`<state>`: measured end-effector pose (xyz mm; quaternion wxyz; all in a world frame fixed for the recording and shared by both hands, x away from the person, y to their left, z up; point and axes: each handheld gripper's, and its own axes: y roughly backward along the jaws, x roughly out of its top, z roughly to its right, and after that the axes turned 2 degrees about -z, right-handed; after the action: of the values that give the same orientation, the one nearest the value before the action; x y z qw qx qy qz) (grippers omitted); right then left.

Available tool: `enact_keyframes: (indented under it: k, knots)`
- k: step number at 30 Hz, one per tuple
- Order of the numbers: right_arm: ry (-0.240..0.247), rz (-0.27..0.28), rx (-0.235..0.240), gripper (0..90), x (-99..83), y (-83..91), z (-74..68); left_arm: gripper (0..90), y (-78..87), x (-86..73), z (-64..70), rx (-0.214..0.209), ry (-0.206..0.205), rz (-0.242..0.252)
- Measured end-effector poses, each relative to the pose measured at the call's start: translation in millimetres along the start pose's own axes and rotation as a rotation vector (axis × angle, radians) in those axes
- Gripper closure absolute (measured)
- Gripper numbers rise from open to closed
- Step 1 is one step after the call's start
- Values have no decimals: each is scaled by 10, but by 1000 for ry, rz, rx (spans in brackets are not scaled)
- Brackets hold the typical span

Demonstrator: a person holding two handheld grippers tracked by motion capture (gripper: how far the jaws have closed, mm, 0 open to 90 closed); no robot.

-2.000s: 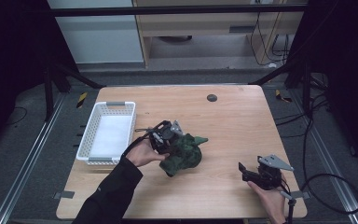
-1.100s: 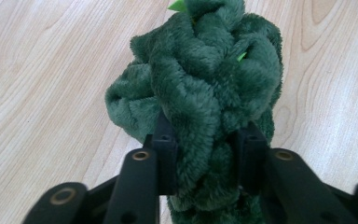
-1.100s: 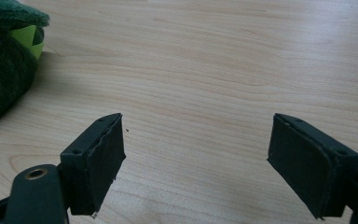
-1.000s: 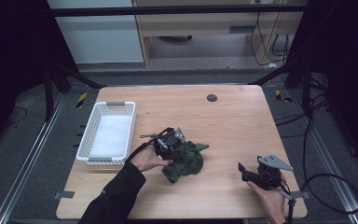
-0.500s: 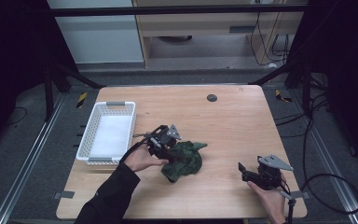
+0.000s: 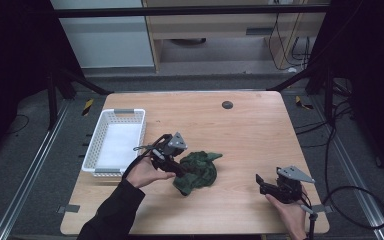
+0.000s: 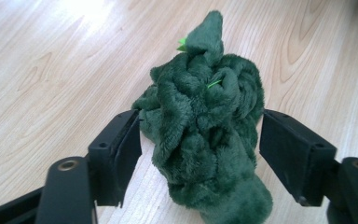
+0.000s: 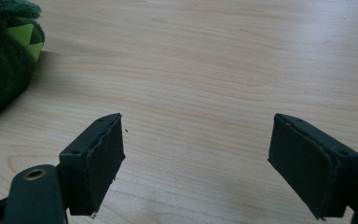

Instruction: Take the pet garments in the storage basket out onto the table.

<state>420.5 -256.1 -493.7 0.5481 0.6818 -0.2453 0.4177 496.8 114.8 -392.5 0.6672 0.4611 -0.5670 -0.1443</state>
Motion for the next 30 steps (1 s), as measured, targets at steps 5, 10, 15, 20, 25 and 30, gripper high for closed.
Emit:
enact_keyframes:
  k: [5, 10, 15, 20, 25, 30]
  knots:
    - [4, 1, -3, 176, -2, -6, 3, 265, 71, -105, 2, 45, 29, 38]
    - [2, 0, -2, 175, -2, -6, 3, 259, 131, -244, -1, 54, 74, 97]
    - [-3, -1, -1, 173, -1, 0, 2, 256, 176, -413, -13, 75, 125, 136]
    - [-2, -1, -1, 173, -1, -1, 1, 261, 225, -599, 7, 106, 177, 175]
    - [-8, 3, 1, 173, 0, 10, 6, 262, 269, -757, 26, 136, 234, 211]
    - [-4, 4, 4, 172, 1, 14, 3, 265, 279, -838, 46, 163, 259, 240]
